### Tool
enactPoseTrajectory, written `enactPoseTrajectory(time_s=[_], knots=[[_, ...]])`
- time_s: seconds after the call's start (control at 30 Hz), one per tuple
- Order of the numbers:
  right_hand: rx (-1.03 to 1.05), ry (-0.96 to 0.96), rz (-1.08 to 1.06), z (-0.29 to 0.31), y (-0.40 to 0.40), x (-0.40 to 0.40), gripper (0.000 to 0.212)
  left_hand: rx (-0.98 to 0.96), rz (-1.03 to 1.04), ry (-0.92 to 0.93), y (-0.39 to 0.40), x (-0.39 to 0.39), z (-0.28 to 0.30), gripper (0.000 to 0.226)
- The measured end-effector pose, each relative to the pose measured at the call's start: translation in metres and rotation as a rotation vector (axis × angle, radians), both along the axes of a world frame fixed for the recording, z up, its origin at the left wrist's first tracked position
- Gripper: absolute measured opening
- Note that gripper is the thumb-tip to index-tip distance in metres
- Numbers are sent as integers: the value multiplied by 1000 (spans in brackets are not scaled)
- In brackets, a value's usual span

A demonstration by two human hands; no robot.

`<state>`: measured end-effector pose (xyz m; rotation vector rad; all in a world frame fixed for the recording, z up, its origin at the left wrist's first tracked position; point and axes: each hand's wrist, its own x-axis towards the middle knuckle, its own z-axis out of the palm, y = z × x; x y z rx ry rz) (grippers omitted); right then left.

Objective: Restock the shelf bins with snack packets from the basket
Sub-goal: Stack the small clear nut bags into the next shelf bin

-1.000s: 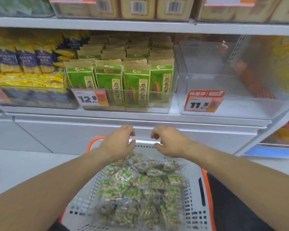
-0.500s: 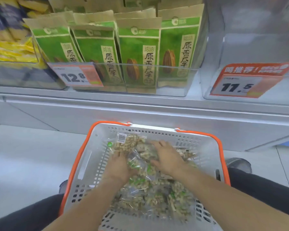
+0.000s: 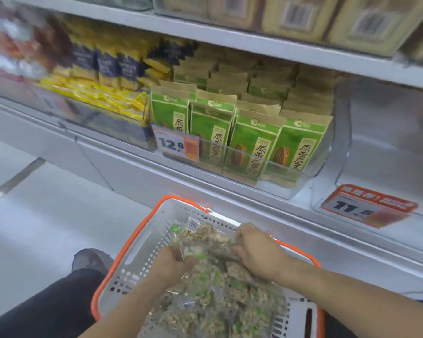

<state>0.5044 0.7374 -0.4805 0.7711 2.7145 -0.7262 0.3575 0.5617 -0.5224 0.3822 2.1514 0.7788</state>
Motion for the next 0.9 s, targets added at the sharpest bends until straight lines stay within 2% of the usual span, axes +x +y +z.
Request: enactPoseTrajectory(time_s=[0.1, 0.2, 0.3, 0.4, 0.53, 0.6, 0.73, 0.8, 0.9], knots=[[-15, 221, -60, 45, -6, 10, 26, 129, 129, -138, 1, 8, 32, 44], [-69, 396, -43, 81, -13, 16, 30, 357, 221, -354, 4, 19, 72, 42], [-67, 492, -28, 106, -20, 10, 38, 596, 310, -404, 9, 25, 116, 42], [-37, 636, 4, 123, -24, 1, 31, 770, 269, -481, 13, 20, 155, 48], [-60, 671, 111, 134, -20, 1, 32, 877, 289, -381, 24, 21, 178, 63], [-146, 643, 110, 139, -16, 5, 37, 871, 283, -282, 32, 24, 181, 54], [-305, 683, -116, 148, -3, 13, 53, 822, 222, -162, 42, 32, 183, 58], [-400, 637, -241, 151, 4, 17, 66, 840, 134, -162, 45, 38, 184, 50], [-357, 545, -254, 154, 17, 27, 74, 833, 30, -129, 48, 48, 189, 50]])
